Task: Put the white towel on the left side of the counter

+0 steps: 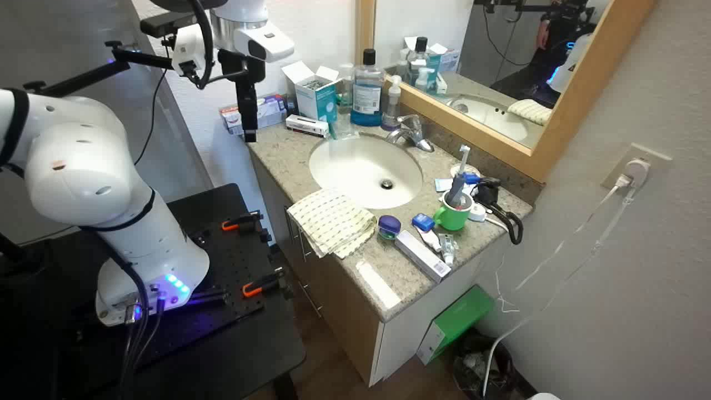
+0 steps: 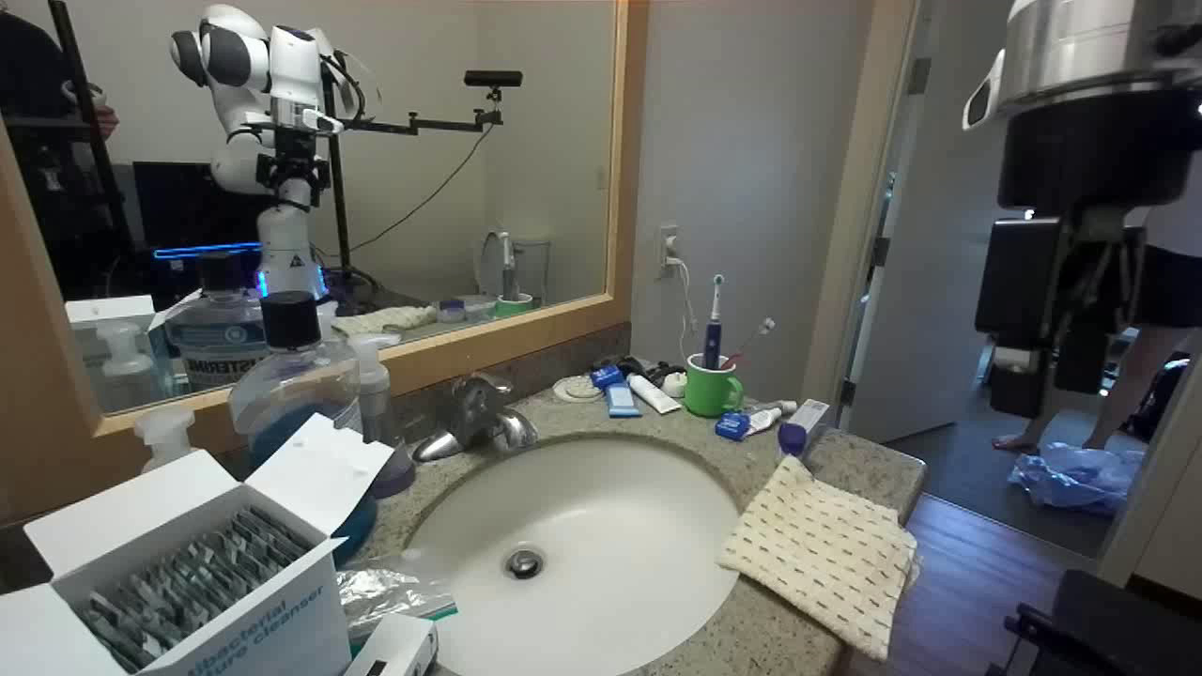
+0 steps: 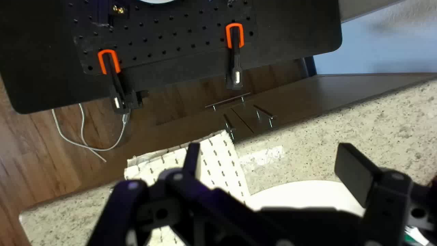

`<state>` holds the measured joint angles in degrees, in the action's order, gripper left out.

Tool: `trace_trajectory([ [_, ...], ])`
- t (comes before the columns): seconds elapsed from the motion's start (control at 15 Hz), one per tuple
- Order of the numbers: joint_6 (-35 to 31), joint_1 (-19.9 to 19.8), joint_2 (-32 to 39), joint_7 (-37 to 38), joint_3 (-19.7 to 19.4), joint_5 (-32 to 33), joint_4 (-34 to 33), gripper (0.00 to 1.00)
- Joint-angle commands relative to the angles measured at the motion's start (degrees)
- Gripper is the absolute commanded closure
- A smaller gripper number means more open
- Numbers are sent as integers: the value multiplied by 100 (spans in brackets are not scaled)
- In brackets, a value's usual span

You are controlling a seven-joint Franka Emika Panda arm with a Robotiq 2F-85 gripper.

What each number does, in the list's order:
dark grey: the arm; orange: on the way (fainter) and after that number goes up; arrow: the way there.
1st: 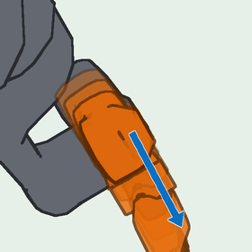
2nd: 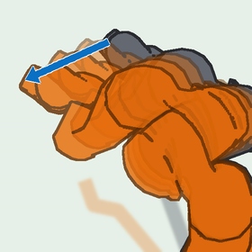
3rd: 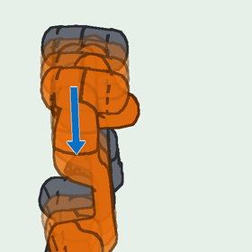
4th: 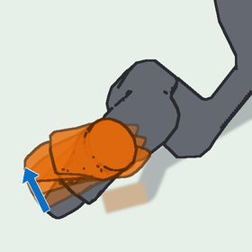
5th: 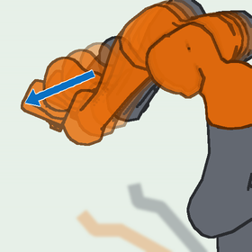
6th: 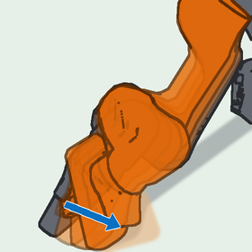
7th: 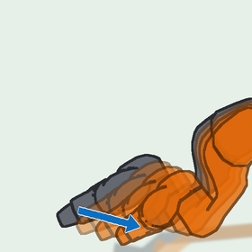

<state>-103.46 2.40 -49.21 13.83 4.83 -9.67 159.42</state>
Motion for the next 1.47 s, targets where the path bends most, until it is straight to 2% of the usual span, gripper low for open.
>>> trace_trajectory([
  [0.0,17,-57,-1,-36,47,-32,-10,0],
  [0.27,-26,-91,195,-184,-12,66,-133,0],
  [0.73,-7,1,852,-1448,-399,539,-553,0],
  [1.0,-437,52,1123,-1960,-593,405,-505,0],
  [1.13,-663,28,1202,-2114,-744,274,-456,0],
  [1.27,-788,-61,1316,-1946,-804,166,-447,0],
  [1.4,-677,-59,1218,-1969,-771,270,-414,0],
])
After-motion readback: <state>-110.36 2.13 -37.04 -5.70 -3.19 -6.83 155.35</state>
